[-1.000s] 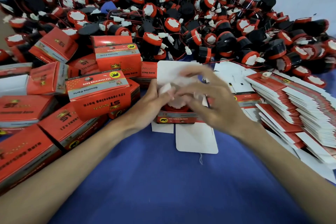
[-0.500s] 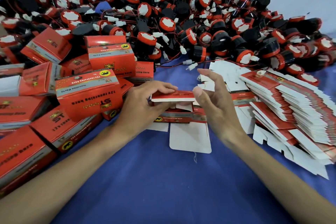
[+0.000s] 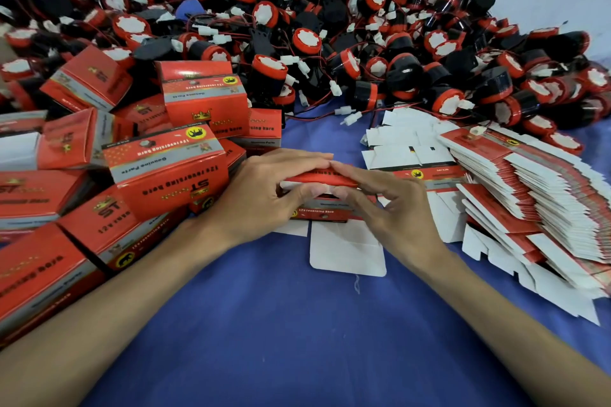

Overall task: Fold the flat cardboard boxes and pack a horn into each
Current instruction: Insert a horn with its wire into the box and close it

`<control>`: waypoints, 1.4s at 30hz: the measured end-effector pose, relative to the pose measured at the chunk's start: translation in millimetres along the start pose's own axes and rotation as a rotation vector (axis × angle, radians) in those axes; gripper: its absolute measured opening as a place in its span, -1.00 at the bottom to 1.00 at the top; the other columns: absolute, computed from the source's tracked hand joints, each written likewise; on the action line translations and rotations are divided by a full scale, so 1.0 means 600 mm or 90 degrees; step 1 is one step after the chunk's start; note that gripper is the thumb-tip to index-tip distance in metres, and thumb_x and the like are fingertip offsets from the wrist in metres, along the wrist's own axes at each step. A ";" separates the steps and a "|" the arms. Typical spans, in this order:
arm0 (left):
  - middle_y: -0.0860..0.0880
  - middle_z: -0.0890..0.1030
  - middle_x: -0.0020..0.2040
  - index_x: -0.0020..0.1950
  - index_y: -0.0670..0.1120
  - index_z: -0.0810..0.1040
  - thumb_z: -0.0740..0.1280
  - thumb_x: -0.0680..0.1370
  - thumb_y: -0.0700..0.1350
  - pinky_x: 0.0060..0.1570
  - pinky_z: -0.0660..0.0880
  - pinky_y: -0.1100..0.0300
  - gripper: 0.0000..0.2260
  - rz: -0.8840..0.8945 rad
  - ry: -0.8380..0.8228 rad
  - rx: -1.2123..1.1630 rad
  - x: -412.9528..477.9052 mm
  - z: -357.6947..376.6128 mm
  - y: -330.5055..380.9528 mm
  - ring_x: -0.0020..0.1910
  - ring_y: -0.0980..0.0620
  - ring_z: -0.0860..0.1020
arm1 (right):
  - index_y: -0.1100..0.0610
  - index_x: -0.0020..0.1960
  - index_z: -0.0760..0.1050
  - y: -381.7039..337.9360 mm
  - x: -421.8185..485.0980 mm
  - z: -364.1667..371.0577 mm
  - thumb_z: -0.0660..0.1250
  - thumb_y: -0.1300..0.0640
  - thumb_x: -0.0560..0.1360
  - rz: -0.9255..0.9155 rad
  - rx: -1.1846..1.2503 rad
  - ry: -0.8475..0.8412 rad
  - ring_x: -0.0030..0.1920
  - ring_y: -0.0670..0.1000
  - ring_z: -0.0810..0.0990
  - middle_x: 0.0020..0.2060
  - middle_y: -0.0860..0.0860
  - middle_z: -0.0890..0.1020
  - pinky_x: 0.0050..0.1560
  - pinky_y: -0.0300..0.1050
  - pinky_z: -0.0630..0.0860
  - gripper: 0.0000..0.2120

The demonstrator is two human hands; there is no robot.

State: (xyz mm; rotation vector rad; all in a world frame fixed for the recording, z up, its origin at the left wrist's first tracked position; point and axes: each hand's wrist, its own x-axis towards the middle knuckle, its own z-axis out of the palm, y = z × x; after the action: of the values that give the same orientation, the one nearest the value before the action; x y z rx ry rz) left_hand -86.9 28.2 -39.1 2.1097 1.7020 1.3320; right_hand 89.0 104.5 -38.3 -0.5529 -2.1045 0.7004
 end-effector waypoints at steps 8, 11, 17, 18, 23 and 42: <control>-0.11 0.58 0.24 0.24 -0.24 0.56 0.31 0.57 -0.11 0.25 0.46 0.02 -0.70 0.132 -0.010 0.126 -0.005 -0.002 -0.009 0.24 -0.07 0.54 | 0.10 0.00 0.68 0.004 -0.013 -0.007 0.37 -0.05 0.51 -0.233 -0.450 0.134 -0.23 0.11 0.60 -0.21 0.08 0.64 -0.20 -0.02 0.47 -0.76; -0.08 0.58 0.23 0.23 -0.22 0.58 0.26 0.57 -0.10 0.23 0.49 0.00 -0.70 0.163 -0.013 0.166 -0.006 -0.004 -0.009 0.25 -0.08 0.54 | 0.16 0.02 0.67 0.005 -0.009 -0.014 0.35 -0.04 0.52 -0.241 -0.418 0.081 -0.19 0.15 0.49 -0.17 0.19 0.52 -0.22 0.05 0.46 -0.72; -0.09 0.56 0.26 0.26 -0.21 0.56 0.26 0.57 -0.08 0.24 0.47 -0.04 -0.67 0.170 -0.034 0.173 -0.008 -0.002 -0.014 0.28 -0.11 0.51 | 0.30 0.04 0.65 0.018 -0.010 -0.005 0.42 0.14 0.48 -0.255 -0.257 0.012 0.04 0.13 0.65 0.04 0.14 0.67 0.10 -0.04 0.56 -0.75; -0.10 0.56 0.26 0.27 -0.23 0.55 0.29 0.56 -0.08 0.24 0.47 -0.04 -0.66 0.166 -0.031 0.167 -0.007 -0.001 -0.014 0.26 -0.11 0.52 | 0.29 0.04 0.65 0.017 -0.008 -0.002 0.45 0.16 0.45 -0.227 -0.226 0.031 0.03 0.10 0.65 0.02 0.11 0.68 0.11 -0.09 0.55 -0.77; -0.18 0.60 0.18 0.19 -0.31 0.57 0.36 0.51 -0.21 0.17 0.51 -0.08 -0.71 0.153 0.014 0.139 -0.002 0.003 -0.014 0.19 -0.14 0.57 | 0.23 0.02 0.66 0.008 -0.001 0.005 0.50 0.22 0.38 -0.100 -0.105 0.082 -0.06 0.05 0.64 -0.02 0.03 0.69 0.04 -0.20 0.52 -0.77; -0.18 0.56 0.24 0.25 -0.23 0.57 0.46 0.46 -0.03 0.10 0.49 -0.10 -0.57 0.161 -0.039 0.281 -0.007 0.001 -0.010 0.07 -0.19 0.54 | 0.24 0.11 0.64 0.022 -0.008 -0.019 0.39 0.20 0.50 -0.338 -0.358 -0.048 0.18 0.07 0.61 0.13 0.07 0.64 -0.02 0.01 0.61 -0.79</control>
State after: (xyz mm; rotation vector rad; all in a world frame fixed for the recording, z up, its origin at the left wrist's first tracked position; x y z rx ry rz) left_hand -90.8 26.8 -45.1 2.6505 1.8926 0.9944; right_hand 103.2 114.6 -43.9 -0.2329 -2.3757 -0.1832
